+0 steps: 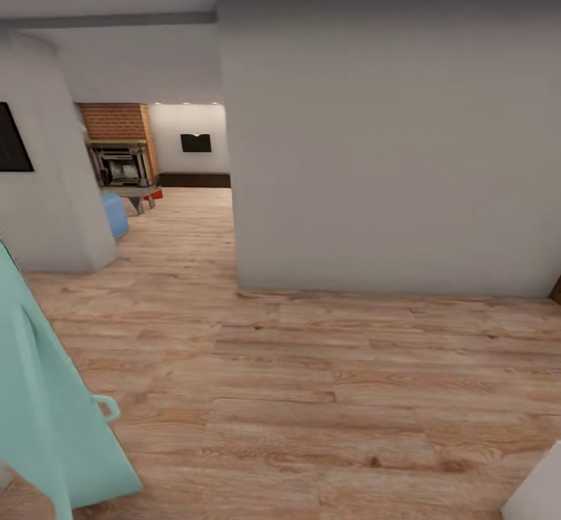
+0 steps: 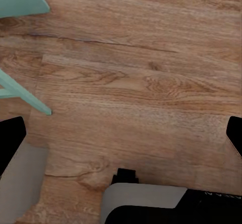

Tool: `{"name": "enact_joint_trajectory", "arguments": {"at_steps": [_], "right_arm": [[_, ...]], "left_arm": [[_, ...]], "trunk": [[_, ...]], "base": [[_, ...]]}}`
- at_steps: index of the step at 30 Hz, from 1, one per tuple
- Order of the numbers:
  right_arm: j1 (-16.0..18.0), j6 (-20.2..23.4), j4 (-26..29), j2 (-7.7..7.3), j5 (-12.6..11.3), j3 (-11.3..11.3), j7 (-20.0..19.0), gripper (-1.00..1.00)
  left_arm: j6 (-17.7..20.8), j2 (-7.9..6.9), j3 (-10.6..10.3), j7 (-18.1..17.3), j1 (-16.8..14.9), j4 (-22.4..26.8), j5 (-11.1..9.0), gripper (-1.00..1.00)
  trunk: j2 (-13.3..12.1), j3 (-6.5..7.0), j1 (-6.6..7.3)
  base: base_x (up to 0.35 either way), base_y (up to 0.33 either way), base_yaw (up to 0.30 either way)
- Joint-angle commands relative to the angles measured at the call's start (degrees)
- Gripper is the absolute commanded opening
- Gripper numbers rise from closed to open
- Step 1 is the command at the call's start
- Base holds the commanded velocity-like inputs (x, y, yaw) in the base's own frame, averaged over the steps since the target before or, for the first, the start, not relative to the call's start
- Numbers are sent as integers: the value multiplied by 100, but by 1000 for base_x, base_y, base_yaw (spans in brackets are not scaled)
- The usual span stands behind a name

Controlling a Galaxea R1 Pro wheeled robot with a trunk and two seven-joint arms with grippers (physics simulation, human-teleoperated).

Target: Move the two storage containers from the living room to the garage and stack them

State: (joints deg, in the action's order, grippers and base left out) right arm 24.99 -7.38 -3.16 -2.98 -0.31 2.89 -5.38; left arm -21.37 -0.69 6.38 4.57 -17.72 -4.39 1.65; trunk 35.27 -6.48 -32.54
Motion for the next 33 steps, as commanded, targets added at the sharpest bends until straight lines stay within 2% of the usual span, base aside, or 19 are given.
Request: {"name": "enact_joint_trajectory", "arguments": {"at_steps": [1,33], "right_arm": [[11,-45,-27,-1,-4,28,-15,100],[13,-45,-27,-1,-4,28,-15,100]], "left_arm": [[-42,-1,39,8,-12,-27,19,100],[-42,-10,39,2,-12,-27,19,100]], "trunk": [[8,-10,-5],[8,-10,-5]], "base": [[323,0,0],[323,0,0]]}}
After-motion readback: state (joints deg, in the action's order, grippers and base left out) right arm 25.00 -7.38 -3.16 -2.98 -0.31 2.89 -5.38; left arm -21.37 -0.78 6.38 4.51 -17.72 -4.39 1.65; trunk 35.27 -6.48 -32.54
